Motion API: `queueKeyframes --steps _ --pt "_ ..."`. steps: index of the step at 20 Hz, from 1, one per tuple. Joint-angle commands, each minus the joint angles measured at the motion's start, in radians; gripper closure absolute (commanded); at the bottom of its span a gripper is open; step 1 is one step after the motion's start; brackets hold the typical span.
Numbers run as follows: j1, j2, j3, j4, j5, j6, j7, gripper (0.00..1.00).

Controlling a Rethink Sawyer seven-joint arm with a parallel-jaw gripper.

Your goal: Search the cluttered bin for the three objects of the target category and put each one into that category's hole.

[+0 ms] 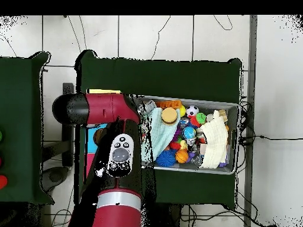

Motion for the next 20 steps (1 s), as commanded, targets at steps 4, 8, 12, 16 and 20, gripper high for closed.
queueKeyframes --steps 4,8,12,16,20 --pt "-0.04 0.074 0.11 0.111 -0.071 -0.007 -0.006 1.0" --pt "-0.033 0.111 0.092 0.073 -0.098 -0.061 0.013 1.0" --pt "0.001 0.159 0.017 0.002 -0.143 -0.143 0.082 1.0" --pt "-0.003 0.211 0.001 -0.05 -0.158 -0.181 0.1 1.0" --pt "-0.003 0.212 0.012 -0.031 -0.15 -0.192 0.102 1.0"
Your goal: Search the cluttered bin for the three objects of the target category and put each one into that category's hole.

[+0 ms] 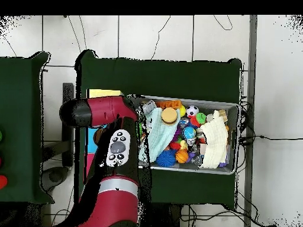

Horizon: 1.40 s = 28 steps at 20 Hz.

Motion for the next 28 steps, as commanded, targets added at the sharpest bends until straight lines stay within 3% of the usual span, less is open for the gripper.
queueKeyframes --steps 1,7,14,18,28 --pt "-0.014 0.121 0.021 0.014 -0.061 -0.054 0.101 1.0" --pt "-0.011 0.093 0.032 0.037 -0.052 -0.031 0.091 1.0" --pt "-0.008 -0.091 0.036 0.153 -0.021 0.178 0.044 1.0" --pt "-0.009 -0.158 0.034 0.17 -0.016 0.265 0.028 1.0" --pt "-0.024 -0.185 0.058 0.139 -0.016 0.331 0.033 1.0"
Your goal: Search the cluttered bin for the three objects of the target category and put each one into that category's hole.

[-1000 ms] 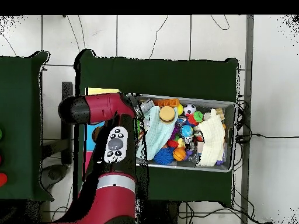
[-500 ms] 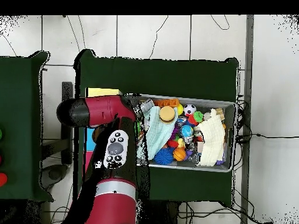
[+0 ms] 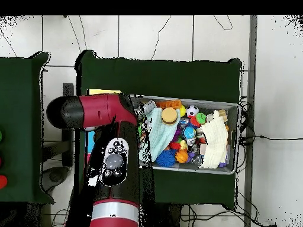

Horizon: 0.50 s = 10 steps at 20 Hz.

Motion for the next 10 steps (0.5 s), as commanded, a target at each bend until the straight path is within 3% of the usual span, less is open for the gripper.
queueKeyframes --steps 1,5,10 --pt "-0.026 -0.034 0.064 0.085 -0.01 0.149 0.036 1.0" --pt "-0.024 -0.015 0.082 0.082 0.003 0.106 0.063 1.0" --pt "-0.018 0.046 0.094 0.062 0.012 -0.026 0.124 1.0"
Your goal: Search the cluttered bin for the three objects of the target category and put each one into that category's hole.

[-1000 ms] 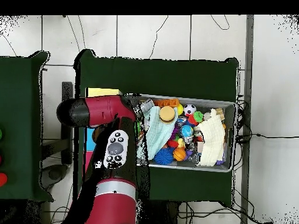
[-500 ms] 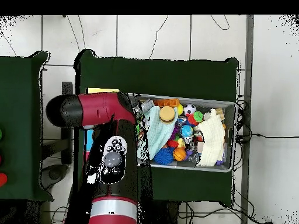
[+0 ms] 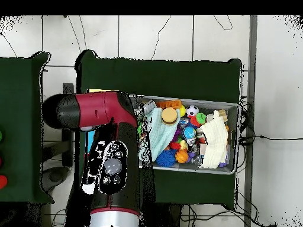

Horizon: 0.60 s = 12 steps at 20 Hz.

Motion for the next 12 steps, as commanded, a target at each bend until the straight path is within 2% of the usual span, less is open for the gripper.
queueKeyframes --steps 1,5,12 --pt "-0.018 0.088 0.094 0.058 0.015 -0.084 0.132 1.0" --pt "-0.017 0.13 0.092 0.022 0.015 -0.137 0.152 1.0" --pt "-0.027 0.147 0.114 0.025 0.037 -0.173 0.141 1.0"
